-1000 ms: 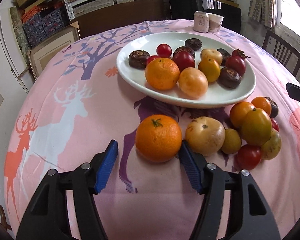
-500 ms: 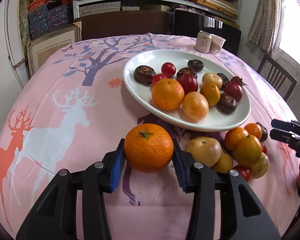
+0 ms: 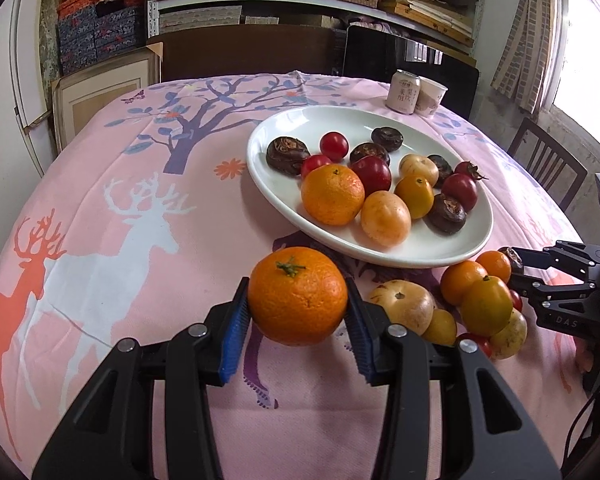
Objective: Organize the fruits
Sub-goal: 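Grasp a mandarin with the left tool while the right tool grasps a dark brown fruit, then carry the mandarin and dark brown fruit onto the white plate and open both tools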
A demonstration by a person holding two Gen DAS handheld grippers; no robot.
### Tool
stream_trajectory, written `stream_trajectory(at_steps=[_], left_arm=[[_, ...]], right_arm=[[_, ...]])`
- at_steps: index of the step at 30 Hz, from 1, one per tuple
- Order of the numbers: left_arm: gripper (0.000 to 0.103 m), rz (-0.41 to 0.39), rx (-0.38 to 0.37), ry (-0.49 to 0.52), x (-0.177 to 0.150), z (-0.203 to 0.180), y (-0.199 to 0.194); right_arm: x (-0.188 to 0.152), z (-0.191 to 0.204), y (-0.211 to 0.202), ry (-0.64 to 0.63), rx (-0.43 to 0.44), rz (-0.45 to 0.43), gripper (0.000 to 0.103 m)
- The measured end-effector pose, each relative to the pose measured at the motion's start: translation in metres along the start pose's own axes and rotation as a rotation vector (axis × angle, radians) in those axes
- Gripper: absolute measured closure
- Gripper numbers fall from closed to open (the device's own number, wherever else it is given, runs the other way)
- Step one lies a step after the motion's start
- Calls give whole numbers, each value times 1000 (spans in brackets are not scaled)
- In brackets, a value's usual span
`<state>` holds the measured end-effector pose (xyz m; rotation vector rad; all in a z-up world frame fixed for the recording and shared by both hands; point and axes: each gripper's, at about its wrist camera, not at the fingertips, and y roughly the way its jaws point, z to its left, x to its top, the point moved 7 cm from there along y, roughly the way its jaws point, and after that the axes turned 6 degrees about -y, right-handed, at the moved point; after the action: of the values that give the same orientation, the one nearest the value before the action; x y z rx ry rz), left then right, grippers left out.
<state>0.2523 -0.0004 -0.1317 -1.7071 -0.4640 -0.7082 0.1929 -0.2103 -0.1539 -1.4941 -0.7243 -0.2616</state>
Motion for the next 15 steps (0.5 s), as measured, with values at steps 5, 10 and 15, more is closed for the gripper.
stream_trajectory(at_steps=[5,10,15], left_arm=[[59,0,-3,-9,1,2,0],[59,-24,-15,-11,3,0,-6],[59,-45,-23,4,3,-4,-11]], right_arm=[[0,-8,-6,74,48,-33,64],[-4,-10,-23,103,65,-81,64],[-9,-14,-43,130,72,-141,64]])
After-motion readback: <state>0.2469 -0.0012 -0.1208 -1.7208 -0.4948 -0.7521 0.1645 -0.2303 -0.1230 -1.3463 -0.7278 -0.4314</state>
